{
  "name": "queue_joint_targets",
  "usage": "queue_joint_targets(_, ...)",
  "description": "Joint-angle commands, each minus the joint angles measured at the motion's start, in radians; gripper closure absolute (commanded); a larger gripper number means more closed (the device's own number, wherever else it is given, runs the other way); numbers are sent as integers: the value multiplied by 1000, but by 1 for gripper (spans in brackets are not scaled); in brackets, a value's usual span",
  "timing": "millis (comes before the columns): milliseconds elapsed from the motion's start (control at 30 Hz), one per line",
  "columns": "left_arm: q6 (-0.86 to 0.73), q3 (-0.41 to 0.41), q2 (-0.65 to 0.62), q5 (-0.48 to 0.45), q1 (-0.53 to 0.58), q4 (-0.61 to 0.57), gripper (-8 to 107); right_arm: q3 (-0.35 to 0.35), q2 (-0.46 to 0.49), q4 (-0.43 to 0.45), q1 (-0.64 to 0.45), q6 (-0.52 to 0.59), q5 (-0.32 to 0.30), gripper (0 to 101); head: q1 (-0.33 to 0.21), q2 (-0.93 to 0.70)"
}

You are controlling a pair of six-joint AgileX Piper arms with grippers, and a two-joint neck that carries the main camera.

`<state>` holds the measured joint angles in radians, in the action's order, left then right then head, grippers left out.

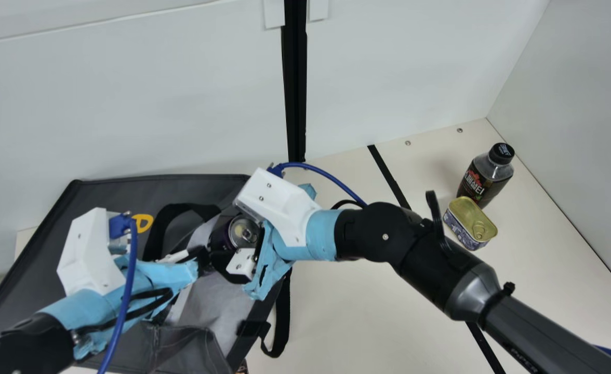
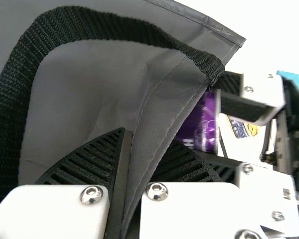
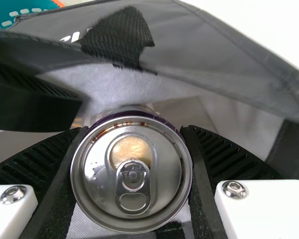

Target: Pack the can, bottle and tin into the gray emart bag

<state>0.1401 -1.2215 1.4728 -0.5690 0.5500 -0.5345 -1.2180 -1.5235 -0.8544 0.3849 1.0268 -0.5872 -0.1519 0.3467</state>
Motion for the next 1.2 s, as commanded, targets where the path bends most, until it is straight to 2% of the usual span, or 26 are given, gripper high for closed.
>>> queue_joint_targets(0, 0, 0, 0, 0, 0, 0, 89, 9, -6, -33, -3, 39, -1, 101, -23, 2)
queue_joint_targets(667, 0, 0, 0, 0, 0, 0, 89, 50, -116, -346, -19, 351, 28, 101, -23, 2)
queue_joint_targets(1167, 0, 0, 0, 0, 0, 0, 89, 66, -191, -484, -8, 491, 40, 101, -23, 2)
